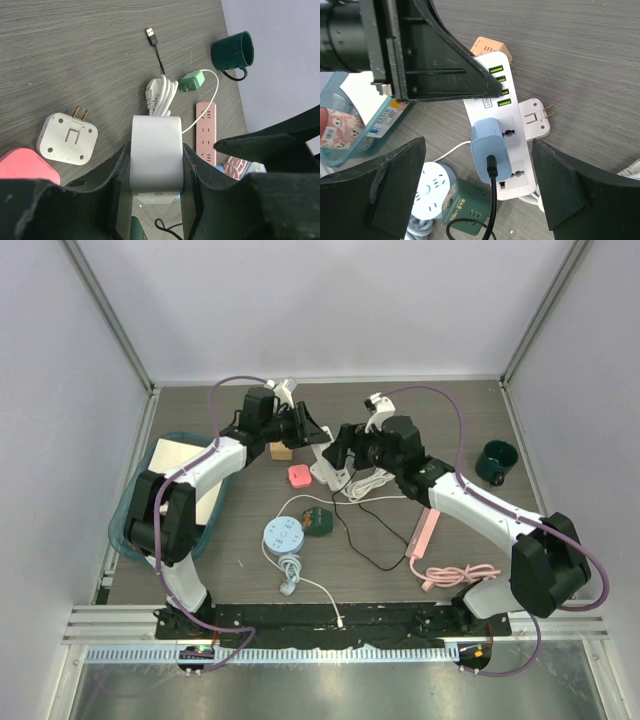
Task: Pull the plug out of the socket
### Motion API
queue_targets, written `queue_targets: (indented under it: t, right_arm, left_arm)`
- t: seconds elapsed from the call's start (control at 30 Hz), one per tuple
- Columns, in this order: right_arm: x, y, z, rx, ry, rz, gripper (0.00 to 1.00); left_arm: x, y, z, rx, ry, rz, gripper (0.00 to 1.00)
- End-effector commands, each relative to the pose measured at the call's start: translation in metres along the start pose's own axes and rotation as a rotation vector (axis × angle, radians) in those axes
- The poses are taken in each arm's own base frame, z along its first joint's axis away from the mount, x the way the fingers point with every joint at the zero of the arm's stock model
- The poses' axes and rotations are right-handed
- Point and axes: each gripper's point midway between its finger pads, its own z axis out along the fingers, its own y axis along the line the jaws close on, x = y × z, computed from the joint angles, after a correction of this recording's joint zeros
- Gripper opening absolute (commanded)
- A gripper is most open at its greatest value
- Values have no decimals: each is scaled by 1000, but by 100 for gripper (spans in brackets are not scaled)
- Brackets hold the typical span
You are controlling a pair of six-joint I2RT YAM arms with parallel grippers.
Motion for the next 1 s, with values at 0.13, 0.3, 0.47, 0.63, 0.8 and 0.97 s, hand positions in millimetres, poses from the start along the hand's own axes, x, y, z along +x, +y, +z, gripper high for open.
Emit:
queue_targets:
  t: [0.13, 0.3, 0.47, 0.63, 0.8, 0.97]
  right_arm:
    - [-20, 1, 8, 70, -57, -82, 87]
    - [-6, 2, 15, 63, -13, -109, 75]
    - [9, -2, 22, 89, 27, -127, 68]
    - [9, -4, 19, 97, 27, -130, 61]
    - [4, -9, 14, 127, -1, -133, 18]
    - [-2, -7, 6, 122, -26, -149, 2]
  left_arm:
    - [-15, -32, -16, 97, -28, 39, 0]
    - [-16, -34, -16, 106, -25, 34, 0]
    - [-15, -36, -17, 109, -25, 36, 0]
    - [-17, -35, -16, 106, -27, 38, 0]
    - [-19, -31, -16, 83, -28, 60, 0]
    - [-14, -27, -17, 62, -11, 58, 0]
